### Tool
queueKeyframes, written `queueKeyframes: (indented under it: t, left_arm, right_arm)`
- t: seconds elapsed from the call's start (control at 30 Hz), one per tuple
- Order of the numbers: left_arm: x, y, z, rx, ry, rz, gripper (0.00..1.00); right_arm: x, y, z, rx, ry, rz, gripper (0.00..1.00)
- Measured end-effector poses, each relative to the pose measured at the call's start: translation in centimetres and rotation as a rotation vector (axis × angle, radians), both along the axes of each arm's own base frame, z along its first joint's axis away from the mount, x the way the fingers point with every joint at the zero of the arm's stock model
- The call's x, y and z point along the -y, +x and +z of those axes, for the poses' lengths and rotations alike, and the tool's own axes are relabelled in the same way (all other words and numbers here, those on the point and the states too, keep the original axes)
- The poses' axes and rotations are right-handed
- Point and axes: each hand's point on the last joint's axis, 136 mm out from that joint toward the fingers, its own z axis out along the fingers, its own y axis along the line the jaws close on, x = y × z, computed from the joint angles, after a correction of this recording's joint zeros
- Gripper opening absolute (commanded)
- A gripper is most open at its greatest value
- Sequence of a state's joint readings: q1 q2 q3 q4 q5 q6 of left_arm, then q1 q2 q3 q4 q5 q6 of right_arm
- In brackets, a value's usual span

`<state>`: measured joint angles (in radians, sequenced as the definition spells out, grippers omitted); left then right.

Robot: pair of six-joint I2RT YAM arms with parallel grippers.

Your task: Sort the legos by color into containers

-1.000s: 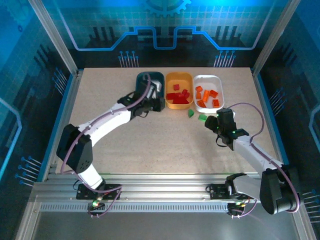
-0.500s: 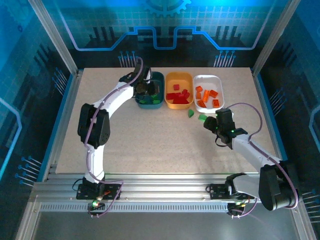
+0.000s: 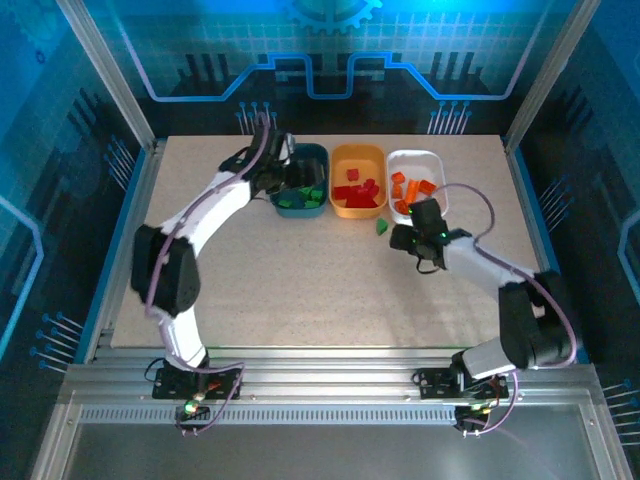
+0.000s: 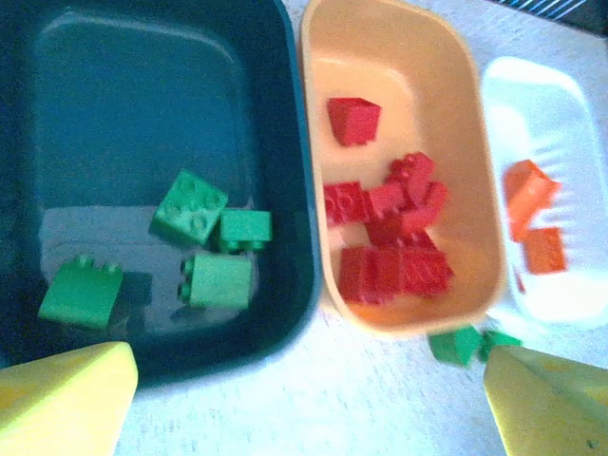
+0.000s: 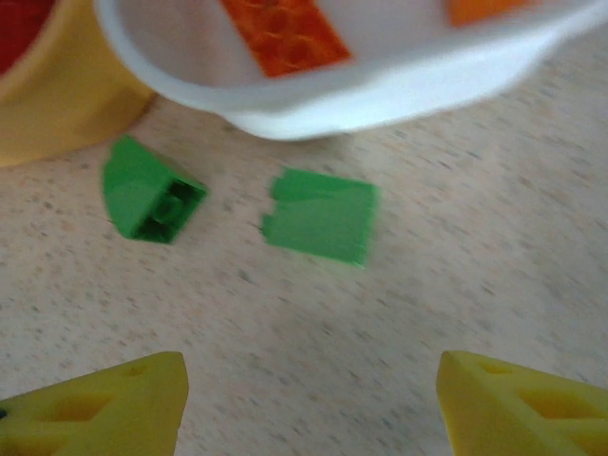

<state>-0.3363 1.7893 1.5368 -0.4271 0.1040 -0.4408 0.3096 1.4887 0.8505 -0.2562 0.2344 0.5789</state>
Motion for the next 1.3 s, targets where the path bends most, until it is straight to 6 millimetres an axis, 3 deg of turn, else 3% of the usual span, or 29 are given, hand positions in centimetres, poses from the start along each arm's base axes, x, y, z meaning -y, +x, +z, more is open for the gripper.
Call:
queueKeyframes:
  t: [0.1, 0.17, 0.27, 0.43, 0.6, 0.83, 0.97, 1.13, 1.3]
  left_arm:
    - [-1.0, -3.9, 2.3, 0.067, -0.073, 0.015, 0.99]
    - [-1.6, -6.1, 2.6, 0.087, -0.112, 0.025, 0.99]
    - [-2.4, -8.8, 0.6, 0.06, -0.136, 0.044, 0.99]
    - [-3.4, -11.8, -2.7, -0.014, -0.14, 0.068, 0.99]
    - [-3.7, -13.1, -2.5, -0.007, -0.167, 0.073, 0.99]
    - [-3.8, -13.9, -3.5, -0.023, -0.183, 0.076, 0.99]
    - [-3.8, -14.0, -3.5, -0.024, -0.182, 0.076, 0.99]
    - [-3.8, -14.0, -3.5, -0.024, -0.181, 0.075, 0.99]
    - [-3.8, -14.0, -3.5, -0.024, -0.181, 0.075, 0.99]
  right_arm:
    - [-2.1, 1.8, 0.3, -0.006, -0.04, 0.077, 0.72]
    - [-3.2, 2.8, 0.6, -0.011, -0.061, 0.111, 0.7]
    - [-4.0, 4.5, 0.5, -0.019, -0.079, 0.125, 0.68]
    - [-4.2, 5.0, -1.2, -0.075, -0.102, 0.141, 0.62]
    - [-4.5, 5.3, -3.1, -0.126, -0.121, 0.157, 0.59]
    - [-5.1, 6.8, -3.4, -0.134, -0.13, 0.167, 0.55]
    - [-5.4, 7.4, -4.0, -0.145, -0.135, 0.172, 0.49]
    - [-5.7, 7.4, -4.5, -0.154, -0.14, 0.178, 0.35]
    - [-6.6, 6.5, -4.3, -0.14, -0.145, 0.197, 0.3]
